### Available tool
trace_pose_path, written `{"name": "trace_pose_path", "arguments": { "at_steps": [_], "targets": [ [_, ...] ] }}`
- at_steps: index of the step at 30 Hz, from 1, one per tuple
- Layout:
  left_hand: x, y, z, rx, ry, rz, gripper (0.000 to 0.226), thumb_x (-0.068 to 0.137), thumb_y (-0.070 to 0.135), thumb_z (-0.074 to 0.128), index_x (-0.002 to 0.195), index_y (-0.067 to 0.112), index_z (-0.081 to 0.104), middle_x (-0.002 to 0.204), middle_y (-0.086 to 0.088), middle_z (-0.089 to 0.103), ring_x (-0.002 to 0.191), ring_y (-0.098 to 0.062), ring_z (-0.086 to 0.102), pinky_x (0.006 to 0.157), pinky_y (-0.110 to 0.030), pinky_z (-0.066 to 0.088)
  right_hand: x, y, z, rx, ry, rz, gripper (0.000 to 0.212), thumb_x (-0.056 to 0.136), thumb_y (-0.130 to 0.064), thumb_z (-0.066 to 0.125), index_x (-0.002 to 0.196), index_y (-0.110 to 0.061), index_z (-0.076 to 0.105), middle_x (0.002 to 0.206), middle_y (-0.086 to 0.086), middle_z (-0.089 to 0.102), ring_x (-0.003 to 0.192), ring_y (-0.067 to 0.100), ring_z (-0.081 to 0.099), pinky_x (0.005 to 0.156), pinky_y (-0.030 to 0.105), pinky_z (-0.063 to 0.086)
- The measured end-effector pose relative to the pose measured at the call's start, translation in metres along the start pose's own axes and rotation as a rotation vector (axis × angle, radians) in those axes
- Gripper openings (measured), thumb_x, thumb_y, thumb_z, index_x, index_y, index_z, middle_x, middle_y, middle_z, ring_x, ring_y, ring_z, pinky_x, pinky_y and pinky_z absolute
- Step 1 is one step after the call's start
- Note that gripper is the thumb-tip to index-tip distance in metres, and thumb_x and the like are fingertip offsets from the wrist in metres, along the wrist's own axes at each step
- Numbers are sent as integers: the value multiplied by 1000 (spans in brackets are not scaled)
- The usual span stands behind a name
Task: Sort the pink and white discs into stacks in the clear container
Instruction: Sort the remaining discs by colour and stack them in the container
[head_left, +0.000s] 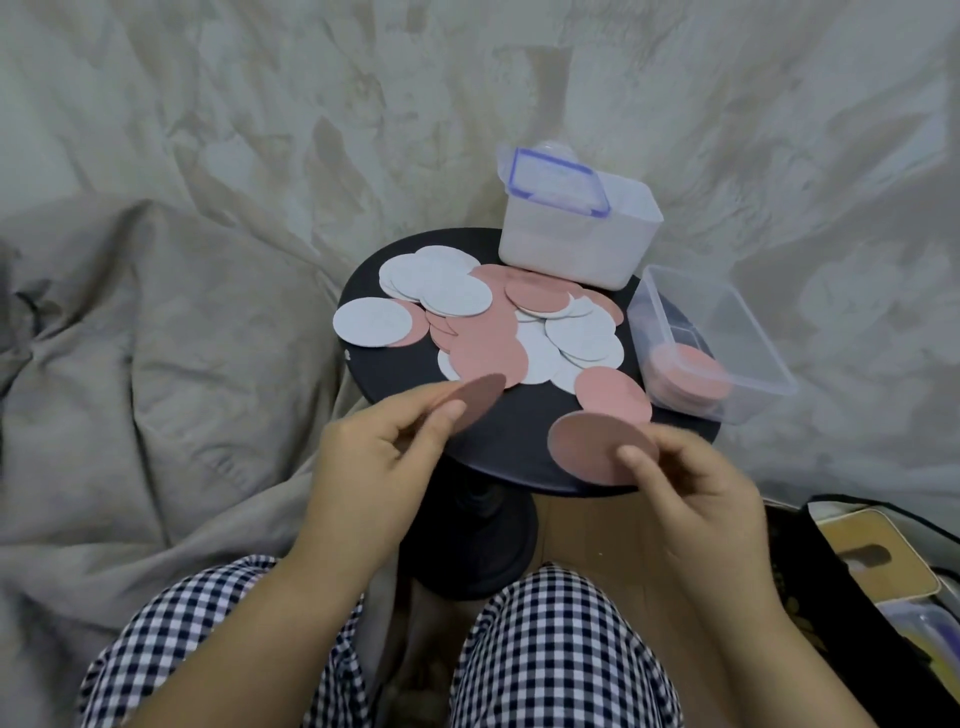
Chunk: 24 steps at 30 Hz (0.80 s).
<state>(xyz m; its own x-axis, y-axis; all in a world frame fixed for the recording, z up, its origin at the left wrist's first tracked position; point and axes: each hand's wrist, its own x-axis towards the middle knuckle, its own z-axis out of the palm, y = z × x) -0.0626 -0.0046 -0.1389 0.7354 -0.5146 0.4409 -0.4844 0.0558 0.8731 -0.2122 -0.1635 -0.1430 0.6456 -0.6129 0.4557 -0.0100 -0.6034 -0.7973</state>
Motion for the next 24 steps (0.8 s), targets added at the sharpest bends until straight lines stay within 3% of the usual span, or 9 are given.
{"name": "trace_pose_path", "arguments": {
  "at_steps": [4,7,10,12,14,16,18,21,24],
  "targets": [
    [1,12,14,-219,-5,-243,18,86,22,59,86,36,70,87,21,72,83,4,65,76,-15,49,6,-15,11,242,91,216,12,68,-29,68,80,-26,68,78,-14,69,70,1,60,64,13,49],
    [-6,16,22,-343,-115,-342,15,78,33,59,83,36,74,88,9,74,86,-9,69,80,-35,55,7,-21,24,317,60,230,14,68,-14,72,77,-19,62,65,-13,64,60,-2,55,58,12,47],
    [-10,18,24,-323,-151,-337,14,83,21,64,87,31,72,86,6,75,84,-12,70,76,-36,58,5,-21,29,234,62,197,17,68,-17,74,77,-24,61,69,-14,64,62,-1,53,60,16,47],
    [-10,16,21,-290,-113,-316,17,84,16,64,86,30,72,85,7,75,82,-11,70,75,-32,57,5,-15,25,53,57,132,16,72,-33,71,84,-30,62,81,-18,64,74,0,56,67,18,47],
    [-7,12,17,-254,-40,-310,15,84,15,64,86,29,71,83,9,74,80,-6,69,71,-21,55,7,-5,18,-259,22,-29,27,79,-48,63,103,-34,59,105,-30,58,99,-1,52,88,12,40],
    [-4,7,12,-258,28,-323,15,83,14,65,85,27,70,81,10,74,76,-3,69,65,-14,51,9,7,10,-479,-61,-98,49,85,-51,52,127,-27,51,135,-21,43,125,4,38,106,14,24],
    [-2,3,9,-263,69,-336,15,84,13,64,84,27,70,81,10,74,75,-3,68,63,-13,50,9,15,4,-589,-145,-6,67,86,-62,43,140,-23,37,149,-9,29,137,8,23,111,22,13],
    [-1,0,7,-293,106,-364,15,84,12,64,84,25,70,79,10,74,73,-3,68,62,-14,51,4,23,-1,-683,-251,-10,74,83,-68,28,141,-23,36,149,-10,31,137,2,20,114,27,7],
    [-3,-1,8,-296,102,-369,14,85,12,63,83,25,69,79,10,74,73,-3,68,63,-15,52,-3,23,-1,-580,-245,-114,60,82,-59,42,128,-22,54,131,-16,47,126,-2,35,113,28,21]
  ]
}}
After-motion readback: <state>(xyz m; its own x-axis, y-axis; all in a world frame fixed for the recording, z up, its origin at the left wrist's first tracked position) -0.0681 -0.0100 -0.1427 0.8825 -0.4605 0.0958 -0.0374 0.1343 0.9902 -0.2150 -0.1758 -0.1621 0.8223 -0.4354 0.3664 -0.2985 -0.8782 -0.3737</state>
